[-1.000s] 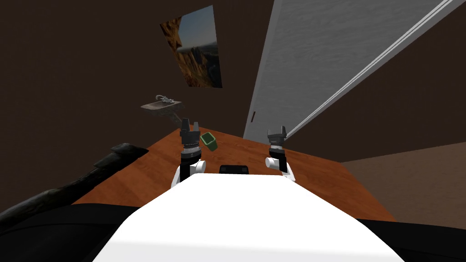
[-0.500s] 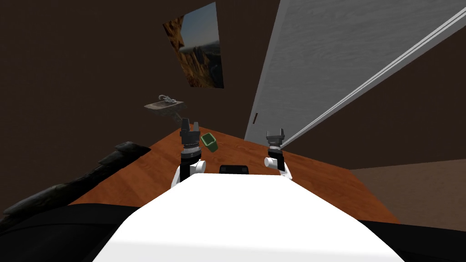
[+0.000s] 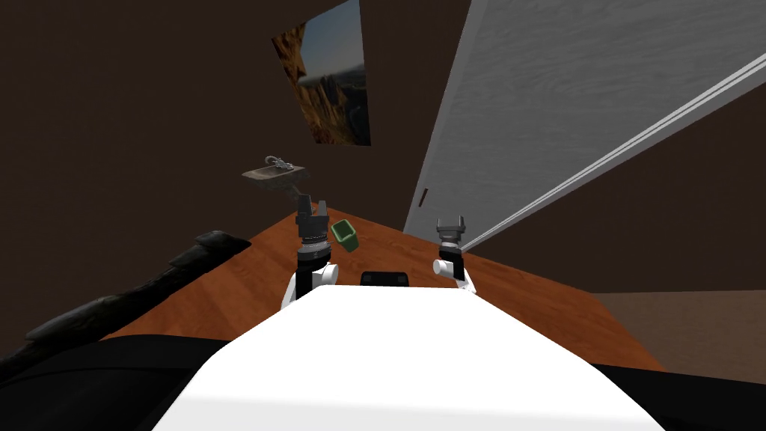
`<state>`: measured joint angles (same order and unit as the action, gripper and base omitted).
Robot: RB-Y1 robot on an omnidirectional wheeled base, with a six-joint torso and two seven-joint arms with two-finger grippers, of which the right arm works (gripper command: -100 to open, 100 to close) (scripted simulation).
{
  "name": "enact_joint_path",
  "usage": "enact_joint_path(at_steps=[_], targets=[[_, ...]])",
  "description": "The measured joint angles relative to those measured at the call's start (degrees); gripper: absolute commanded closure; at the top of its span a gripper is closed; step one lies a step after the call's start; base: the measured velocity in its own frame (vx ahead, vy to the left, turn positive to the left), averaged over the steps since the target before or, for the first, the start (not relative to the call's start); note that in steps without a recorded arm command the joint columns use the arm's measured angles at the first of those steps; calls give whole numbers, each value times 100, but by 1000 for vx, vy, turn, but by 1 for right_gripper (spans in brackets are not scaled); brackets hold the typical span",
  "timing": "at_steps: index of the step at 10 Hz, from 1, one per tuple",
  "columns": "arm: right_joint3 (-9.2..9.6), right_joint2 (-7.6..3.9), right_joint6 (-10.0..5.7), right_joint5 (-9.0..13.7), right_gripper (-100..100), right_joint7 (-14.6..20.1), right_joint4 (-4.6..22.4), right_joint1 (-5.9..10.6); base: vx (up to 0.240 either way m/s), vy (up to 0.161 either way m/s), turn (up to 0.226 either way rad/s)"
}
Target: Pull the door open
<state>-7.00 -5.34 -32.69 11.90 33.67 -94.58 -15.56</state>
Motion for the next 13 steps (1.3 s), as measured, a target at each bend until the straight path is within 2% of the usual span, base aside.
enact_joint_path(at_steps=[9, 10, 13], targets=[[-140, -9, -376, 548, -100, 1028, 1317, 407, 96, -26, 72], [-156, -1, -383, 610, -100, 1136, 1388, 416, 81, -32, 68], [-192, 23, -508, 781, -100, 1458, 1818, 540, 93, -33, 70]])
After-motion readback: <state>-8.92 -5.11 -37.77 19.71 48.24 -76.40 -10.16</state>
